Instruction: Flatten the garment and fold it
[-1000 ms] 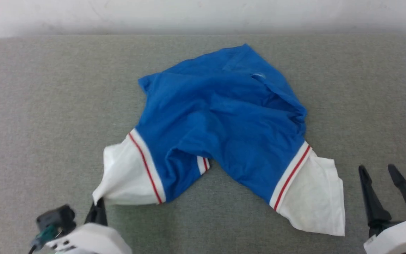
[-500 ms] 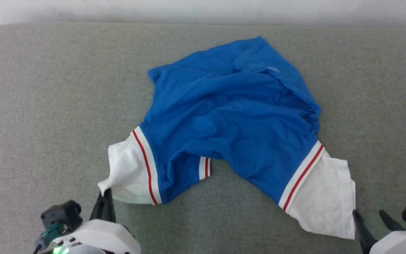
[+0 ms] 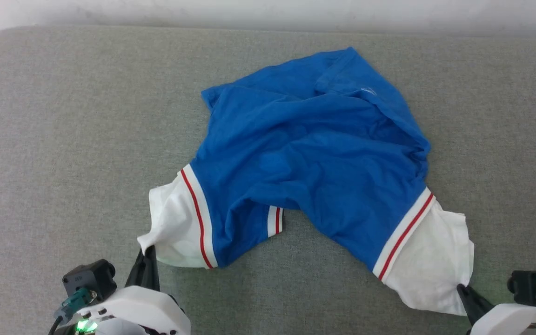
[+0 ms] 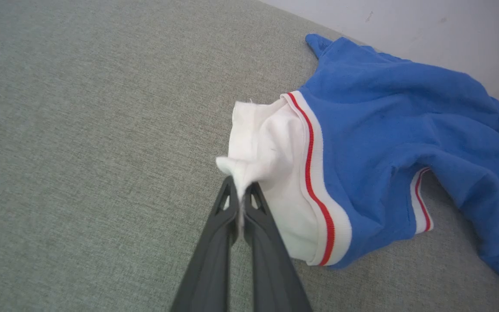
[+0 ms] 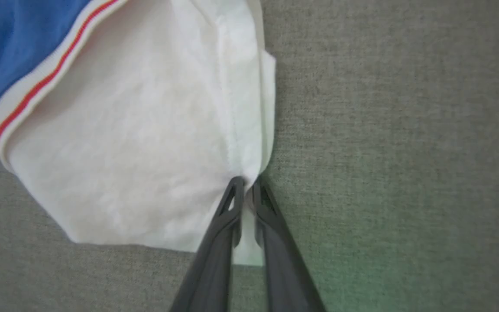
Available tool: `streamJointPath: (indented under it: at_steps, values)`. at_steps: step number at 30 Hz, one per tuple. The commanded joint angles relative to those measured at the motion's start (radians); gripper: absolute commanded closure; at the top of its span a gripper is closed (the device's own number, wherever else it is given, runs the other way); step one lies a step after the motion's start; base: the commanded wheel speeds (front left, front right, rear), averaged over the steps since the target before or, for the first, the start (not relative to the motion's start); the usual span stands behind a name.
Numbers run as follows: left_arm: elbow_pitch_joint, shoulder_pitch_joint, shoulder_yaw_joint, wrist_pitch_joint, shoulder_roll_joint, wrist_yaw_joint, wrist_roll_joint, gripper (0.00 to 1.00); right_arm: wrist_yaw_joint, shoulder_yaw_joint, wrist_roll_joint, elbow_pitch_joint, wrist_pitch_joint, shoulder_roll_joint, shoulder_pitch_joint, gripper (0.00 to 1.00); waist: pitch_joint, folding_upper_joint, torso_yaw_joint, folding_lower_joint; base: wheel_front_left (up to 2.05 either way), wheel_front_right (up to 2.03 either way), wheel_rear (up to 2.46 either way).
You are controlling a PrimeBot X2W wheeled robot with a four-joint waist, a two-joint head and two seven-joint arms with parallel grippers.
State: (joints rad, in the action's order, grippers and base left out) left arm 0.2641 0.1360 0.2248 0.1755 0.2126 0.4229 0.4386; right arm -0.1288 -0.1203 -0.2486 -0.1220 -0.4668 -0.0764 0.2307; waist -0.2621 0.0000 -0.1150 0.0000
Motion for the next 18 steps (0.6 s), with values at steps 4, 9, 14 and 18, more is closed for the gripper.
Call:
streamJointPath:
  at_steps: [4,9,14,18]
  values:
    - [-0.012,-0.021,-0.001,-0.015,-0.010,-0.016,0.012,1.00,-0.002,-0.004,-0.007,0.013,0.016,0.015,-0.012,1.00,0.017,0.0000,0.013,0.0000,0.00,0.00,0.00]
    - [0.006,-0.046,-0.016,-0.055,-0.042,-0.050,0.069,1.00,-0.002,-0.043,-0.042,-0.043,0.092,0.021,-0.084,1.00,0.061,0.0000,0.044,0.0000,0.00,0.00,0.00]
    - [0.078,-0.139,-0.039,-0.062,-0.058,-0.106,0.143,1.00,-0.002,-0.058,-0.090,-0.159,0.121,0.001,-0.241,1.00,0.114,0.0000,0.084,0.0000,0.00,0.00,0.00]
    - [0.119,-0.269,-0.081,-0.047,-0.053,-0.126,0.185,1.00,-0.002,-0.049,-0.110,-0.228,0.099,-0.058,-0.418,1.00,0.153,0.0000,0.112,0.0000,0.00,0.00,0.00]
